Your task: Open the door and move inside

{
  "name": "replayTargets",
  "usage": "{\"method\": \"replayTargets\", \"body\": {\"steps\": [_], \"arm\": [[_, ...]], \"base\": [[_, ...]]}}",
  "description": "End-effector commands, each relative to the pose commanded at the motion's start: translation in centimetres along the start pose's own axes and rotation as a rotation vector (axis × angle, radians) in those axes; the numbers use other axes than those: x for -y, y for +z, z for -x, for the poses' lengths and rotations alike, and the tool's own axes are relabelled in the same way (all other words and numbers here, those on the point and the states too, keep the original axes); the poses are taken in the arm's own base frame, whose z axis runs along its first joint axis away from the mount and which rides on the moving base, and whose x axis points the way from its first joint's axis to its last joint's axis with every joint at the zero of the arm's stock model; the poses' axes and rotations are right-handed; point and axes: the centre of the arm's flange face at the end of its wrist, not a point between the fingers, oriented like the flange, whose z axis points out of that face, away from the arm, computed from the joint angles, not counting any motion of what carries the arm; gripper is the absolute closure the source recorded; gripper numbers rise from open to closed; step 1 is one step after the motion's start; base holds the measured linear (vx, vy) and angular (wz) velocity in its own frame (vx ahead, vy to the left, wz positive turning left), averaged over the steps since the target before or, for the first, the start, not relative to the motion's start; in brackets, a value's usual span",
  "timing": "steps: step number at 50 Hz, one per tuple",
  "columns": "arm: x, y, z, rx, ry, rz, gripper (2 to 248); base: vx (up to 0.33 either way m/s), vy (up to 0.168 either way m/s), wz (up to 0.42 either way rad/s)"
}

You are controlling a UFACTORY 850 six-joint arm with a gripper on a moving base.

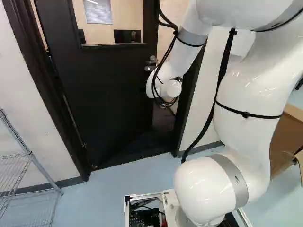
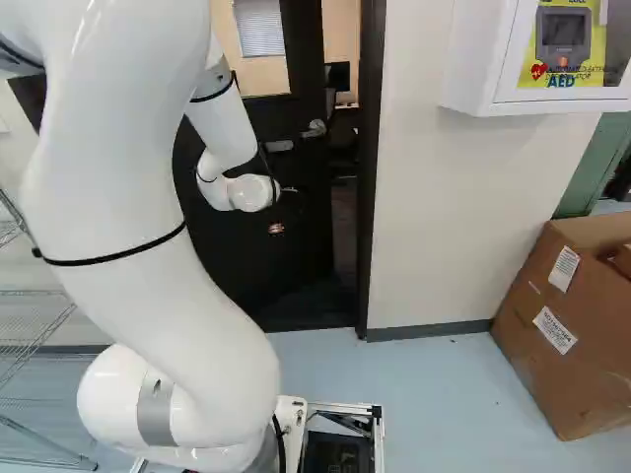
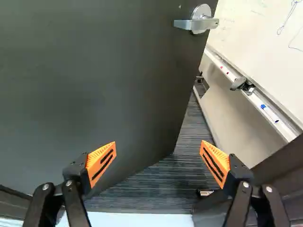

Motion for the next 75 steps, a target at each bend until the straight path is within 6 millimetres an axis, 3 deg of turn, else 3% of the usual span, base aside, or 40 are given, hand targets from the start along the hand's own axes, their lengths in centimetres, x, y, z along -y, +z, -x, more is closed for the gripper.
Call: {"method": "replayTargets", "body": {"steps": [37,75], "arm": [[-1.2,-7.0,2.1,-0.101,0.001,0.027,3],[-1.3,-7.6,2.3,-0.104,0.002,0.031,3]], "base": [[0.000,0.000,0.000],[0.000,0.000,0.000]]}}
